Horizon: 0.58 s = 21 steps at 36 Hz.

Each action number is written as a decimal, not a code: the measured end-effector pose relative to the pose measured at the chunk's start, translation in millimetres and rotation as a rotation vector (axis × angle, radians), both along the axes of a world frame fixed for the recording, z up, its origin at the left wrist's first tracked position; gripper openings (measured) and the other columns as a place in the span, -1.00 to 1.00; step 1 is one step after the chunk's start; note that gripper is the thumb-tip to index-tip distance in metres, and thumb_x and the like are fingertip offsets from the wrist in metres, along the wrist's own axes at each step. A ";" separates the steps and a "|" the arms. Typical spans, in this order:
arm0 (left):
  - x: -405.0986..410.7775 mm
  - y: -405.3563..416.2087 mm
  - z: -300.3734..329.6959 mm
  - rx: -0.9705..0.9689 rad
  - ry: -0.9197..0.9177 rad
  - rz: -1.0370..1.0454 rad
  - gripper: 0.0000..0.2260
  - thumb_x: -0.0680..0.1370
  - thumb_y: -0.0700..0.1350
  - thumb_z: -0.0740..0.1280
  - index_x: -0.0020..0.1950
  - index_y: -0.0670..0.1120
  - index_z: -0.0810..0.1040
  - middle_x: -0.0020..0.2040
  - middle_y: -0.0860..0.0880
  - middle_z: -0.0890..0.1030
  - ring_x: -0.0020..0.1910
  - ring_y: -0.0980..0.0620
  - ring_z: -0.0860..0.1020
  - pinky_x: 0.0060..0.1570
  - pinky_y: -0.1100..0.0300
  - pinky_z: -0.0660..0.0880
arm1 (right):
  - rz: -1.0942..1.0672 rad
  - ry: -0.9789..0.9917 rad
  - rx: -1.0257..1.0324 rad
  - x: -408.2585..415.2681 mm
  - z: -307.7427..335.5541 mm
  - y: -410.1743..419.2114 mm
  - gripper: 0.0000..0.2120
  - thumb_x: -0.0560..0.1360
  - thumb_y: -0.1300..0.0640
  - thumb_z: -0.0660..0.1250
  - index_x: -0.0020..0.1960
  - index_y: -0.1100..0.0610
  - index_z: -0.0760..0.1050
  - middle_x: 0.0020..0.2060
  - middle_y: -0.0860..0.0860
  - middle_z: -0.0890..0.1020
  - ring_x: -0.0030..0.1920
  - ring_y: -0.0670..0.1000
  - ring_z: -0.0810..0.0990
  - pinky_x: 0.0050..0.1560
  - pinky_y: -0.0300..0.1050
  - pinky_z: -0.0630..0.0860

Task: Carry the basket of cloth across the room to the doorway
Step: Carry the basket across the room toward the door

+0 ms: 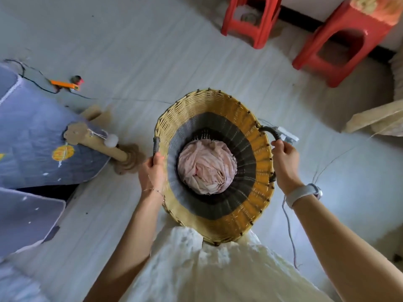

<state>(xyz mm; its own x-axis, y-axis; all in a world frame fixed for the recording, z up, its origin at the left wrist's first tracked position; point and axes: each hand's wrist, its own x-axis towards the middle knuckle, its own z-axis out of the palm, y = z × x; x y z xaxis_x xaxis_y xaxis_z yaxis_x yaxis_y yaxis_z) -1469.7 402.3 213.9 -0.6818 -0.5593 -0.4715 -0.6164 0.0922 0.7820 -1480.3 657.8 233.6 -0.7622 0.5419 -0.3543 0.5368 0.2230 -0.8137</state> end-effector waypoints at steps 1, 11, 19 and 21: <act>-13.9 1.9 -0.5 0.008 -0.003 0.006 -0.49 0.35 0.10 0.17 -0.04 -0.32 0.59 0.01 -0.55 0.51 -0.02 -0.52 0.48 -0.19 0.03 0.29 | 0.009 -0.001 0.004 -15.5 1.2 1.7 -0.74 0.56 0.12 0.04 -0.05 0.20 0.47 -0.40 0.00 0.41 -0.41 -0.04 0.32 -0.40 -0.16 0.26; -180.8 -6.7 -20.3 0.081 -0.004 0.016 -0.52 0.45 0.07 0.19 0.00 -0.35 0.56 0.06 -0.56 0.48 -0.12 -0.49 0.45 -0.18 -0.11 0.38 | 0.020 -0.028 0.088 -189.3 11.9 -15.5 -0.66 0.57 0.11 0.02 0.06 0.27 0.49 0.05 0.37 0.57 -0.14 0.23 0.50 0.00 0.17 0.50; -342.4 -44.1 -9.2 0.085 -0.005 0.043 -0.66 0.42 0.07 0.19 -0.34 -0.20 0.48 -0.31 -0.43 0.51 -0.23 -0.45 0.41 -0.22 -0.17 0.37 | 0.047 -0.013 0.100 -361.3 24.8 -52.8 -0.64 0.54 0.15 0.04 0.04 0.41 0.46 0.02 0.44 0.53 -0.19 0.11 0.39 -0.18 -0.07 0.31; -374.6 -54.4 -5.4 0.054 -0.018 0.063 -0.72 0.49 0.01 0.19 -0.26 -0.17 0.50 -0.10 -0.54 0.53 -0.10 -0.53 0.49 -0.21 -0.21 0.41 | 0.076 -0.006 0.093 -397.9 30.4 -64.3 -0.63 0.53 0.16 0.04 0.05 0.44 0.45 -0.14 0.43 0.52 -0.22 0.12 0.37 -0.21 -0.07 0.30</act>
